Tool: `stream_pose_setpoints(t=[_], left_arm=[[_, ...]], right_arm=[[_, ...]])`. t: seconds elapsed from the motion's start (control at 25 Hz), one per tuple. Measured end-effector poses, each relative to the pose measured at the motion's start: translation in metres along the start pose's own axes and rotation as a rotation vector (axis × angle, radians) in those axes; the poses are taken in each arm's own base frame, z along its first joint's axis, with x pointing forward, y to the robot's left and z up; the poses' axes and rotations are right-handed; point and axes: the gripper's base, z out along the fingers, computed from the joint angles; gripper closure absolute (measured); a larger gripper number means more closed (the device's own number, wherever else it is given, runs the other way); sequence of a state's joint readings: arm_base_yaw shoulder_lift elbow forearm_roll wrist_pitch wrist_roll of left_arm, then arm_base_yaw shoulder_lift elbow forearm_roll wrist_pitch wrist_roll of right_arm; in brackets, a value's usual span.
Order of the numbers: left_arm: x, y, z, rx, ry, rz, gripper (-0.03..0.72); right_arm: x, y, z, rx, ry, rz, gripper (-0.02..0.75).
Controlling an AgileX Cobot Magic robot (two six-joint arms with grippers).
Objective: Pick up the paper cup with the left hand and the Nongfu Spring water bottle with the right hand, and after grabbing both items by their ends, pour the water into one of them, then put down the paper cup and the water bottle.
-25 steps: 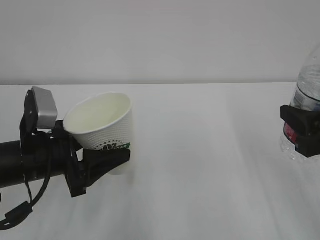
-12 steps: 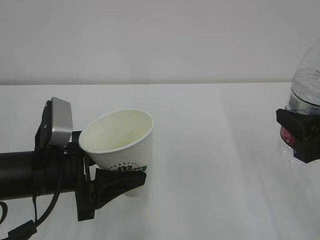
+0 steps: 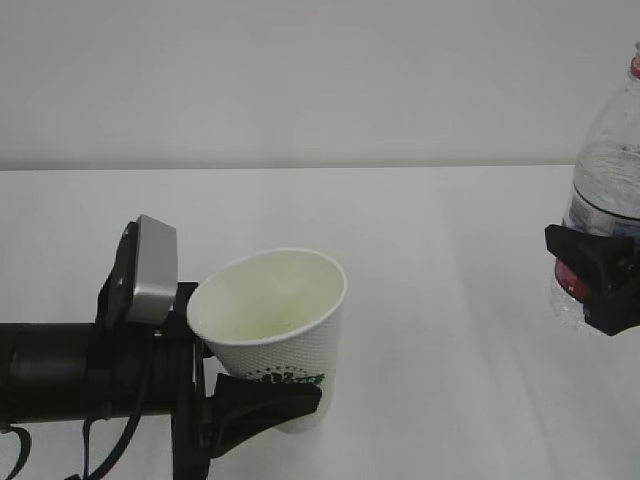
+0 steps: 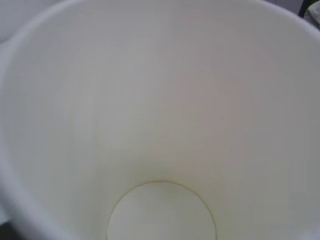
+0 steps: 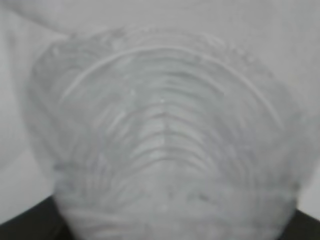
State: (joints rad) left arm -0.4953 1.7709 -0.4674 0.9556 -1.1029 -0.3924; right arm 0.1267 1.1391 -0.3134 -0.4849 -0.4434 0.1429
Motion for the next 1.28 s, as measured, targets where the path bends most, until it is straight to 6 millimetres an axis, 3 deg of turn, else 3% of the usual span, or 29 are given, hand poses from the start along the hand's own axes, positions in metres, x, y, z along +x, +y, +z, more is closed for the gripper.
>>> stream_pose_setpoints(t=[0.2,0.6,1.28], left_arm=[[-0.003,-0.011,0.015,0.046,0.043,0.041,0.185],[-0.027,-0.015,0.043,0.090,0.021,0.100,0.187],[-0.027,-0.026,0.051,0.133,0.060,0.142,0.188]], right_arm=[[0.000,0.001,0.000,-0.011,0.002,-0.004,0.279],[-0.001,0.003,0.000,-0.030,-0.010,-0.020,0.279],[-0.003,0.007,0.000,-0.079,-0.038,-0.060,0.279]])
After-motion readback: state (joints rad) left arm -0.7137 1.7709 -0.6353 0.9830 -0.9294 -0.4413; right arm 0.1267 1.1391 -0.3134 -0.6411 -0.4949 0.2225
